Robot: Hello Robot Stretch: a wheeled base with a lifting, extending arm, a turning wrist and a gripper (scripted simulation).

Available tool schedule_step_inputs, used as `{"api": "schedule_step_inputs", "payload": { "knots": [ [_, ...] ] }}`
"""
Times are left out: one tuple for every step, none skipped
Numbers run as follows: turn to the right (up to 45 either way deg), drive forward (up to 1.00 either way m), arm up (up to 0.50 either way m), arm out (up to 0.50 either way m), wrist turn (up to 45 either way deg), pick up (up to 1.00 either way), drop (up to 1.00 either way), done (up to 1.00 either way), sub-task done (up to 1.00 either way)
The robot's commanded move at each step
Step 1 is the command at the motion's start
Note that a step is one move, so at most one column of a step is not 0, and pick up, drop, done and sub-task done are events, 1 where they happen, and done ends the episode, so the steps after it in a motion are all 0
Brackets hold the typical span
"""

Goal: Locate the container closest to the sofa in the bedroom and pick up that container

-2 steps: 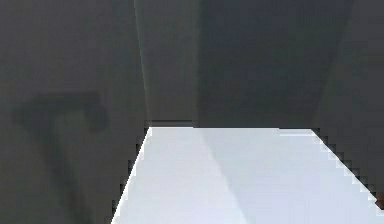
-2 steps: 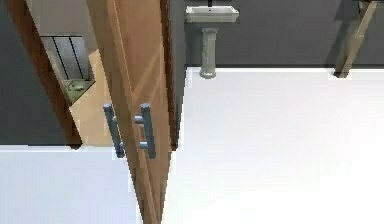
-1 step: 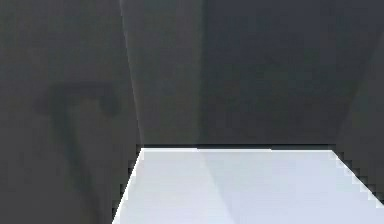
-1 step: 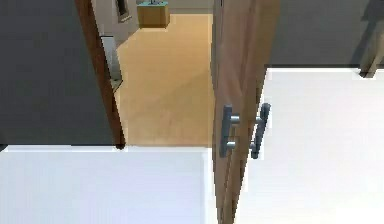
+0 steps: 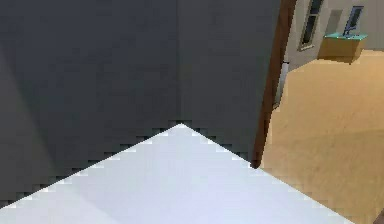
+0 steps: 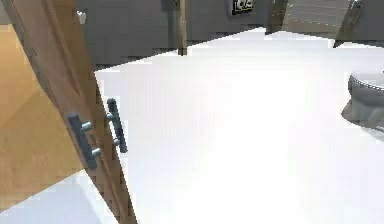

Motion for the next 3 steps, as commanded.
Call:
{"api": "schedule_step_inputs", "payload": {
  "knots": [
    [0.0,0.65,0.00,0.00,0.0,0.00,0.00,0.00,0.00],
    [45.0,0.00,0.00,0.00,0.0,0.00,0.00,0.00,0.00],
    [45.0,0.00,0.00,0.00,0.0,0.00,0.00,0.00,0.00]
  ]
}}
